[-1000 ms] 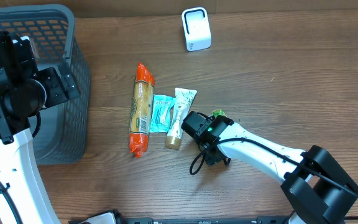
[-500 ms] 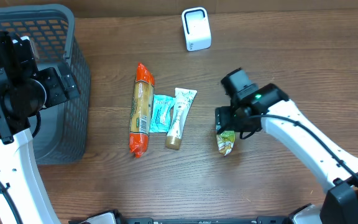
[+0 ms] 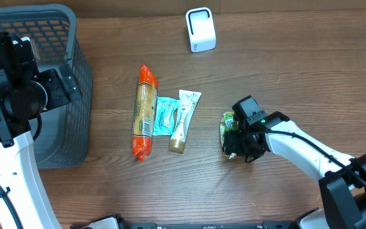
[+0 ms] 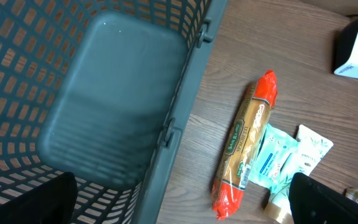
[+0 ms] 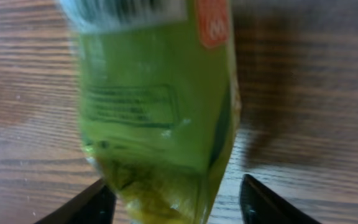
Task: Scan the item barcode
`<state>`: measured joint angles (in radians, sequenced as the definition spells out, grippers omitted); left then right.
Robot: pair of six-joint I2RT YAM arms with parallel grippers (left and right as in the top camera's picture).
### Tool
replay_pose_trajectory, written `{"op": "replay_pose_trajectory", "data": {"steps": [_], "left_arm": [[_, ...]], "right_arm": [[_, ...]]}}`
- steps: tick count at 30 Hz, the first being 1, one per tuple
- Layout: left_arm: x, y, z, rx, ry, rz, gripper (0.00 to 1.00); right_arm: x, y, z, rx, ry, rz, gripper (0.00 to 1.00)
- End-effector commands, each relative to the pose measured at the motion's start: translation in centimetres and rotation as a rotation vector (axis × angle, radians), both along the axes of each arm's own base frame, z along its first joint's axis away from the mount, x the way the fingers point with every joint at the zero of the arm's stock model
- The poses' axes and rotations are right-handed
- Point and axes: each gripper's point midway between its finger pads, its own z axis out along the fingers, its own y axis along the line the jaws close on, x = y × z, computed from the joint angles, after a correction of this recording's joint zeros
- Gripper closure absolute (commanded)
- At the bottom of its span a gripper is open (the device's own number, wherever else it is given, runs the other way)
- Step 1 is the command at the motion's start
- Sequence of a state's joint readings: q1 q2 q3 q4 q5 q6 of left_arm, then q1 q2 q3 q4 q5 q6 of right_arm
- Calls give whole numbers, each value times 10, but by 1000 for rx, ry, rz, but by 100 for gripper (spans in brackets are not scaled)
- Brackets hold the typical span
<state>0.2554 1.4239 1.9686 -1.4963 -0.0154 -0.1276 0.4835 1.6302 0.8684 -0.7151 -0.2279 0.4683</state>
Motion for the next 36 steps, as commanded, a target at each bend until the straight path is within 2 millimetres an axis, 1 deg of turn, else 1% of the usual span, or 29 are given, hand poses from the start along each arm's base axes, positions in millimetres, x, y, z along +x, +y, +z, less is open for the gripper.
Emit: {"op": "replay_pose_trajectory", "data": {"steps": [1,5,7,9,11,12,13,15,19,22,23,26,28,32,36], "left_arm": [[2,-1,-1,-11,-2,3,0],[2,-1,-1,-11,-1,3,0],[2,-1,-1,-11,-2,3,0],[2,-1,-1,-11,-1,3,0],[2,-1,-1,-11,-1,3,0],[2,-1,-1,-11,-2,3,0],[1,-1,-1,-11,-1,3,0],[2,-1,-1,-11,-2,3,0],[2,-1,-1,-11,-1,3,0],[2,-1,-1,-11,-2,3,0],[2,-1,-1,-11,-2,3,0],[1,-1,-1,-11,-1,3,0],[2,-1,-1,-11,-2,3,0],[2,-1,-1,-11,-1,3,0],[1,-1,-1,-11,-1,3,0]], "right_arm": [[1,0,-1,44,20,-27,41],[8,-3,-2,54,-2,-42,53],[9,0,-2,70,-12,-27,56],[9,5,0,99,-25,19,65],[10,6,1,100,-39,46,71],[12,6,2,101,-50,68,79],[13,7,3,101,-58,85,96],[17,3,7,68,-72,95,96],[32,-17,22,-77,-99,75,96],[43,-35,41,-222,-132,64,96],[49,-49,55,-339,-159,49,96],[52,-71,74,-536,-213,-10,96],[50,-77,80,-619,-244,-27,96],[43,-75,77,-713,-260,-23,96],[37,-67,51,-776,-208,26,96]]}}
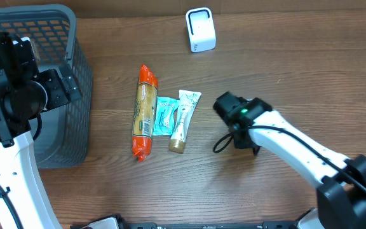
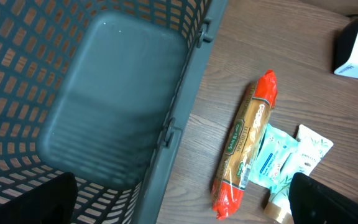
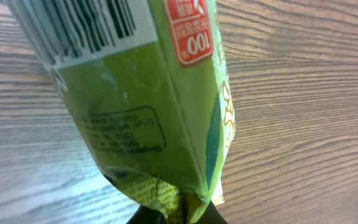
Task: Scan the item barcode
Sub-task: 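Hold the pouch upright above the table with the right gripper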
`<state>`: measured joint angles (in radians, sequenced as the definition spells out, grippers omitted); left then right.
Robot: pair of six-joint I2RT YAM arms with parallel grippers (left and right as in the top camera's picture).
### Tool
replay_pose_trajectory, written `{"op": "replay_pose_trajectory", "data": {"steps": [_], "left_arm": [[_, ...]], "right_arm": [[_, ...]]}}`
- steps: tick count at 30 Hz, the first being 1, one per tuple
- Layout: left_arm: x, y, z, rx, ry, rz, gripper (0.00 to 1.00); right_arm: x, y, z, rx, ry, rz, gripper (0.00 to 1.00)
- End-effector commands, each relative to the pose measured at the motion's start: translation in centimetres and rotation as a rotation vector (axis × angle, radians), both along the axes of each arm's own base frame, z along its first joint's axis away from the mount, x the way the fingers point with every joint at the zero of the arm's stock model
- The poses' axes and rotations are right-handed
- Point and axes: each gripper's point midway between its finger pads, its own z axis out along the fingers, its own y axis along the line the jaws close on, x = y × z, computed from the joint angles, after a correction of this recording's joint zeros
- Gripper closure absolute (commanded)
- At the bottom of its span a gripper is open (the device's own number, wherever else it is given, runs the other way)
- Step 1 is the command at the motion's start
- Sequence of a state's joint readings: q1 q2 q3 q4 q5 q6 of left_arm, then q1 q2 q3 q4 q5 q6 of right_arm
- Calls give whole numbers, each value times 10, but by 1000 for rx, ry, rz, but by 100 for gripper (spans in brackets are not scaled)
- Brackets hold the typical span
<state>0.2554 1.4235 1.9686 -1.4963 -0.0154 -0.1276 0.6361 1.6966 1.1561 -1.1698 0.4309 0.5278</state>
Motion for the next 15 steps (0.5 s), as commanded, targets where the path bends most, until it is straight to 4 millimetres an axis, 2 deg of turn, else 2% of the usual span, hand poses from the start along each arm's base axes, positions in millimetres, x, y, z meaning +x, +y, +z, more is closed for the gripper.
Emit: {"op": "replay_pose_trajectory", "data": {"steps": [1,4,7,9,10,15], "left_arm": [[2,-1,-1,-11,-1,3,0],[2,-1,-1,-11,-1,3,0],[2,-1,-1,-11,-1,3,0],[2,-1,-1,-11,-1,3,0],[2,-1,-1,-11,-1,3,0],[2,-1,-1,-11,-1,3,0]], "right_arm": [[11,-1,-12,-111,-41,-18,96],[4,6,-29,-149,6,16,96],[-6,21,-37,-125,26,27,65],[-12,30,-41,-79,58,24,55],[-16,35,-44,-46,81,16,45],[-22,60,-42,119,139,-21,42]]}}
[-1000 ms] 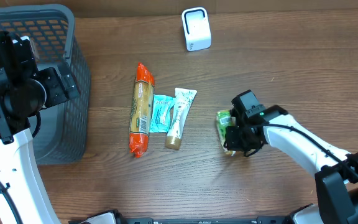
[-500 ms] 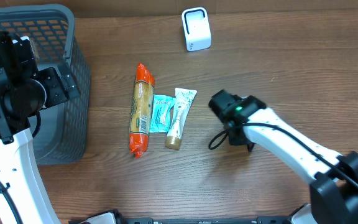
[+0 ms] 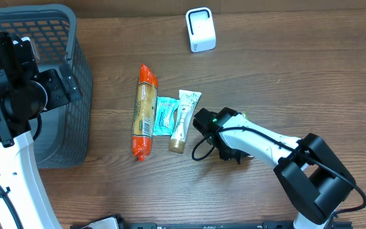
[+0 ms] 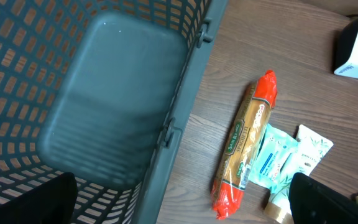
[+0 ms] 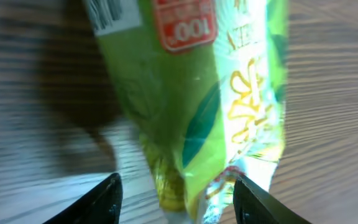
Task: Scan the item barcode
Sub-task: 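Hold the pouch upright above the table with the right gripper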
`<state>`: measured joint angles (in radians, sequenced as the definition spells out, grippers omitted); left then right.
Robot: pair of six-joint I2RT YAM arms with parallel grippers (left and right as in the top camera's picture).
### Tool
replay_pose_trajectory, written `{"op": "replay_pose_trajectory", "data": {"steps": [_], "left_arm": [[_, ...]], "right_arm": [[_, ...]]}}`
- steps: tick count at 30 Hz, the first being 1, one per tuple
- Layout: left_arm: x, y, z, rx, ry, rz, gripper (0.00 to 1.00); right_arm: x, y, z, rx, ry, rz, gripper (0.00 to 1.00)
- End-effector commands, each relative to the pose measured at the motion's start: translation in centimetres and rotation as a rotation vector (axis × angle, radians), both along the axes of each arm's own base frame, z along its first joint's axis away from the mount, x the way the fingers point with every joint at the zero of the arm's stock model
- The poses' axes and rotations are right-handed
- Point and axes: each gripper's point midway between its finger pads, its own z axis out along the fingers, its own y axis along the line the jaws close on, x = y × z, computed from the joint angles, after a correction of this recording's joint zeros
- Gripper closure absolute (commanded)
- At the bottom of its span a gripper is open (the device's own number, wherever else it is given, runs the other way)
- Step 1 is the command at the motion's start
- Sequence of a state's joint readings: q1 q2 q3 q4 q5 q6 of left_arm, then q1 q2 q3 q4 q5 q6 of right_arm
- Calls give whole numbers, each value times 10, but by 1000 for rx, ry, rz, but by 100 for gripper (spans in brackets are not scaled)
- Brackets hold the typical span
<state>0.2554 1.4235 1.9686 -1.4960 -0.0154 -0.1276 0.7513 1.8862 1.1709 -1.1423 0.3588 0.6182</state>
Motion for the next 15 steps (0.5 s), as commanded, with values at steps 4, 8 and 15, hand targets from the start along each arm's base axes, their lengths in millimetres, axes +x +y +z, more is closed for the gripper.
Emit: {"op": "replay_pose_trajectory", "data": {"steps": [4,8,15], "left_arm": [[2,-1,-1,-11,-1,3,0],[2,-1,-1,-11,-1,3,0],[2,-1,-1,-11,-1,3,0]], "right_arm": [[12,38,36,291,-48,-72,41],[20,39,75,418,-131,-97,18],[19,11,64,429,-98,-94,9]]}}
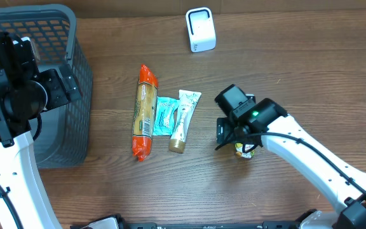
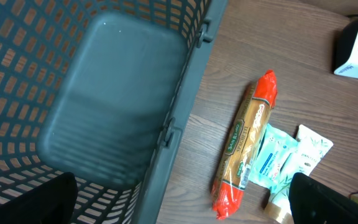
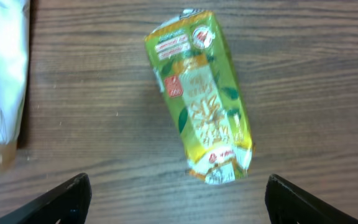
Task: Scan the item barcode
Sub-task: 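Hold the pouch upright above the table with the right gripper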
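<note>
A green and yellow packet (image 3: 201, 127) lies flat on the wooden table, printed front up, with no barcode showing. My right gripper (image 3: 178, 194) hangs above it, open wide, and touches nothing. From overhead the right gripper (image 1: 234, 124) hides most of the packet (image 1: 244, 151). The white scanner (image 1: 201, 30) stands at the far edge of the table. My left gripper (image 2: 182, 202) is open over the basket's rim, holding nothing.
A grey mesh basket (image 1: 78, 83) stands at the left. Mid-table lie a long pasta packet with orange ends (image 1: 145, 112), a teal sachet (image 1: 164, 116) and a white tube (image 1: 184, 121). The tube (image 3: 2, 81) lies just left of the green packet.
My right gripper was low, with its fingers close on either side of the packet. Now it is higher and further right, open wide, and the packet lies free on the table.
My right gripper first stood open around the packet, back side up. Then it was shut on the packet's end, with the barcode label in view. Then the fingers were apart and the printed front showed. Now the packet rests front up. The left arm stayed still.
</note>
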`<state>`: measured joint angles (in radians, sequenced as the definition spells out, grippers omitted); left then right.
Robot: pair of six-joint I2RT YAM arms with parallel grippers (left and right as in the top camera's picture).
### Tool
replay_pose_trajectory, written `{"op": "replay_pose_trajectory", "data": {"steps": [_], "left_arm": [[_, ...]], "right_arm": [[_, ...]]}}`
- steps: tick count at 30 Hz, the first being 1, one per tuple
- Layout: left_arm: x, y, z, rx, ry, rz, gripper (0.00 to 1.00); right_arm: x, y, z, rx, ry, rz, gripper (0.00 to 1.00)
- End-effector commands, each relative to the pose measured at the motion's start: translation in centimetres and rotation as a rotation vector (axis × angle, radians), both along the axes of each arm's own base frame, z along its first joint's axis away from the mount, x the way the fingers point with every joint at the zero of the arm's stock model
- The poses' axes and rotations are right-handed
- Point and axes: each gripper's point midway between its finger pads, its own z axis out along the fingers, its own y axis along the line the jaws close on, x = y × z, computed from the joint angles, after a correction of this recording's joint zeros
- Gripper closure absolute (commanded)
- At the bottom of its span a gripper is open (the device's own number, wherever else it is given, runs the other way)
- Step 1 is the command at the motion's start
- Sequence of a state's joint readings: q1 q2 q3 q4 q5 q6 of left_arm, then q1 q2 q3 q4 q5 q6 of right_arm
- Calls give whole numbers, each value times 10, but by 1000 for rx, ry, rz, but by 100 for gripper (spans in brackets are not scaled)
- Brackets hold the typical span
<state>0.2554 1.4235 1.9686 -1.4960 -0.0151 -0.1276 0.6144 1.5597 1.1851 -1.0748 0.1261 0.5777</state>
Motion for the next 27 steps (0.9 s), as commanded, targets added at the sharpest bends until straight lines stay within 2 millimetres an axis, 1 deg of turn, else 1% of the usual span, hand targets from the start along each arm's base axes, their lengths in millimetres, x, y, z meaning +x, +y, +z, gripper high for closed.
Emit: {"op": "replay_pose_trajectory", "data": {"steps": [1,6,7,9,12,15,16,17,20,23,24,25,27], "left_arm": [[2,0,-1,-11,-1,3,0],[2,0,-1,-11,-1,3,0],[2,0,-1,-11,-1,3,0],[2,0,-1,-11,-1,3,0],[2,0,-1,-11,-1,3,0],[2,0,-1,-11,-1,3,0],[2,0,-1,-11,-1,3,0],[2,0,-1,-11,-1,3,0],[2,0,-1,-11,-1,3,0],[2,0,-1,-11,-1,3,0],[2,0,-1,-11,-1,3,0],[2,0,-1,-11,-1,3,1],[2,0,-1,-11,-1,3,0]], "right_arm": [[-9,-12,-27,4,71,13,7],[-14,-18,-61,96,108,-5,7],[-14,-21,-71,118,106,-10,7],[-16,-13,-81,186,105,46,7],[-17,-13,-90,197,92,54,11],[-18,-16,-94,186,88,51,21],[-18,-17,-94,179,87,50,29],[-18,-17,-94,179,87,49,34],[-20,-18,-97,177,92,49,38],[-26,-21,-106,182,94,22,42],[-28,-22,-109,182,97,17,48],[-28,-22,-109,182,100,10,53],[-29,-21,-109,189,102,4,66]]}}
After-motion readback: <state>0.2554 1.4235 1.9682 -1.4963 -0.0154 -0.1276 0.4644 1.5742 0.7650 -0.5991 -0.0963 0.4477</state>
